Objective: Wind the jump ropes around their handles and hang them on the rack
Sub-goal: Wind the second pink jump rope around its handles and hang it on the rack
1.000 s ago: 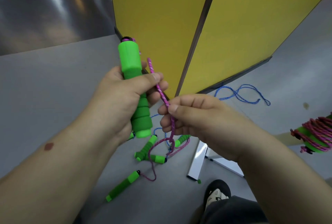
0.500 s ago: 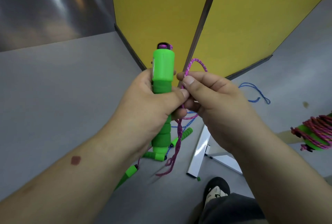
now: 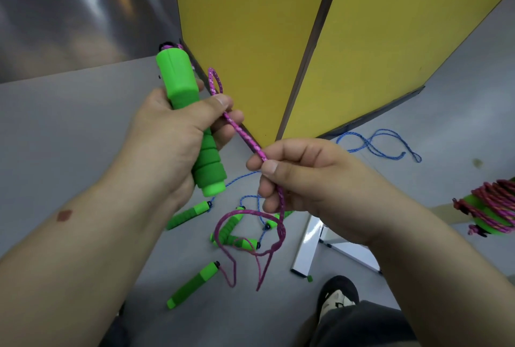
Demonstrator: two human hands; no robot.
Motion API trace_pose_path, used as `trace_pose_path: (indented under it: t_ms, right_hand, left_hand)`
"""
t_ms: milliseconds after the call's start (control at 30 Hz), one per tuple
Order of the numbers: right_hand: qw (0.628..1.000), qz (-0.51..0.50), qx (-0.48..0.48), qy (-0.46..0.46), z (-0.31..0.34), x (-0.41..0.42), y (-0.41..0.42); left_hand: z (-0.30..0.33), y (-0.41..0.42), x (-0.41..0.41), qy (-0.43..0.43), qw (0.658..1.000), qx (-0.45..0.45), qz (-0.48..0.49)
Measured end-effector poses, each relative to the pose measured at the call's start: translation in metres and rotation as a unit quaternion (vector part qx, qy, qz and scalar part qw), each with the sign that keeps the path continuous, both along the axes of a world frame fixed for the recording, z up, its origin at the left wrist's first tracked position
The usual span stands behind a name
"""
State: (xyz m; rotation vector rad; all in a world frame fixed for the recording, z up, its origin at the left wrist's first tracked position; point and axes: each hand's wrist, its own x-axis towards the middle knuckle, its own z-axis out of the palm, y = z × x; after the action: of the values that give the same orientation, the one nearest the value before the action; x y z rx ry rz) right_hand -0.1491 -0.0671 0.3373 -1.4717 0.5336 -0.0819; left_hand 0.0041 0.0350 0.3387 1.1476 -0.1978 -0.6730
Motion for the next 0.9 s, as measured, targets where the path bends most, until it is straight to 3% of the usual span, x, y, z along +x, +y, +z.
trace_pose_path:
  t_ms: [200, 400, 667, 767, 900]
  right_hand:
    - [0.994, -0.097, -0.004, -0.059, 0.001, 0.006, 0.000]
    - [0.996, -0.087, -0.003, -0.024, -0.003, 0.003, 0.000]
    - [0.997, -0.070, -0.017, -0.011, -0.001, 0.003, 0.000]
    - [0.998, -0.064, -0.017, -0.018, -0.001, 0.002, 0.001]
    - [0.999, -0.030, -0.014, -0.005, 0.003, -0.003, -0.003]
  left_hand:
    - [-0.007, -0.002, -0.026, -0.079, 0.992, 0.023, -0.101]
    - [-0.010, -0.003, -0.019, -0.096, 0.991, 0.054, -0.077]
    - [-0.010, -0.001, -0.023, -0.118, 0.981, 0.068, -0.136]
    - [-0.009, -0.001, -0.019, -0.140, 0.981, 0.076, -0.112]
    - [-0.007, 0.000, -0.002, -0.087, 0.993, 0.073, -0.013]
